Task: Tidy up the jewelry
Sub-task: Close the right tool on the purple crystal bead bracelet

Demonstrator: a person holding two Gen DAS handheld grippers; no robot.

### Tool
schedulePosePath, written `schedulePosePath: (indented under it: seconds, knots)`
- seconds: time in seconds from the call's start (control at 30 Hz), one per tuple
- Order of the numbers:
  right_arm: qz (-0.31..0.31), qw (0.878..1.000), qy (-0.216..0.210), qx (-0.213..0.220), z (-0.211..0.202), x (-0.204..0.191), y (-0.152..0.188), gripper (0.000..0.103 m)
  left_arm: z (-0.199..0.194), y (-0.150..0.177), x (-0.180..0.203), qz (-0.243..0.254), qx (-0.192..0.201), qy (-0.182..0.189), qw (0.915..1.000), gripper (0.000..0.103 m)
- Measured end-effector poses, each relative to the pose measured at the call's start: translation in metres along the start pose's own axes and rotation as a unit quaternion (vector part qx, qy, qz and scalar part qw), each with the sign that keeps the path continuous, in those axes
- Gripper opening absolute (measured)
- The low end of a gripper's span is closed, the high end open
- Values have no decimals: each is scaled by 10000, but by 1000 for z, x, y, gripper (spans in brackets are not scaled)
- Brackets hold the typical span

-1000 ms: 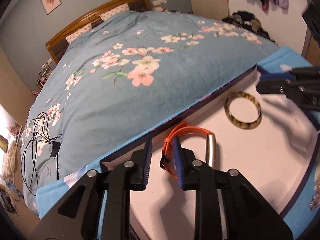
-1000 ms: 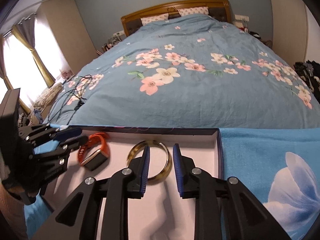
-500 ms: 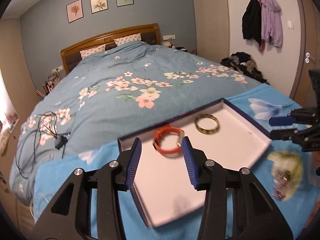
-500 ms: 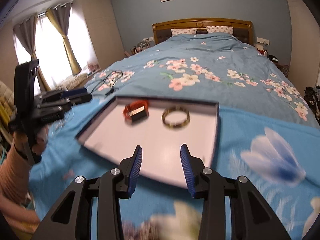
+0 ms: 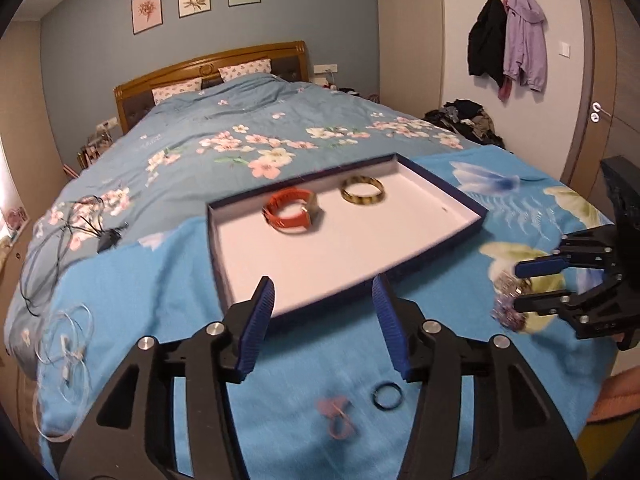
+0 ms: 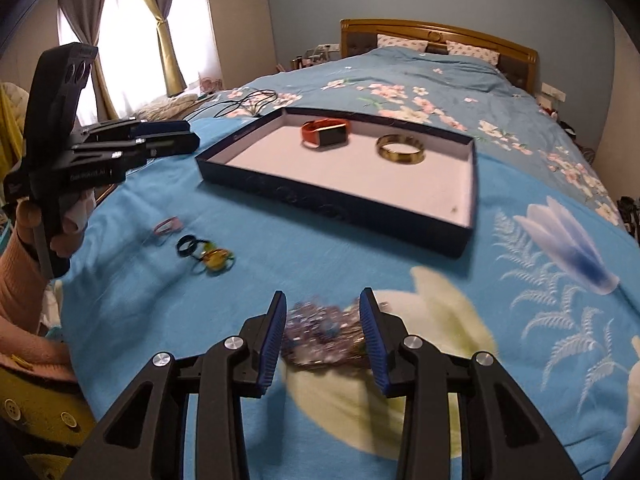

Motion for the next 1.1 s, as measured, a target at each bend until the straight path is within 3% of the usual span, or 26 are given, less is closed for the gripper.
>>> schedulePosePath:
  seconds: [0.3,0.73,0.9,0.97,1.0,1.07,1.1]
  knots:
    - [137,9999,54,-84,8,-1,2,29,-9,18,9,-302,4,221,9993,51]
    - [301,9994,-31,184,-7,5,-6,0,-9,28,17,-384,-62,369,9986,51]
    - [391,9984,-109,402,-21,9,-14,0,-10,30,18,-401,-62,409,9983,51]
    - [318,9989,-145,303,-19,6,-14,1,-10,30,20,-392,-59,421,9983,51]
    - [284,9992,-100,260,-16,5,-13,3,-10,30,21,-387,-60,428,9983,51]
    - [251,9995,-126,132,-8,3,-11,24,-10,31,22,-374,-62,443,9983,52]
    - [246,9996,-100,73,-2,2,-11,30,-11,31,23,-368,-62,439,9983,52]
Point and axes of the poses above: each gripper's, at about its wrist camera, not at the fingertips, and z roughly the way its jaws point, x to its right, y to its underside, the point moved 7 cm from there along z, roughly the way its jaws point, and after that the axes turned 2 degrees about -y, right-handed, at the moved point
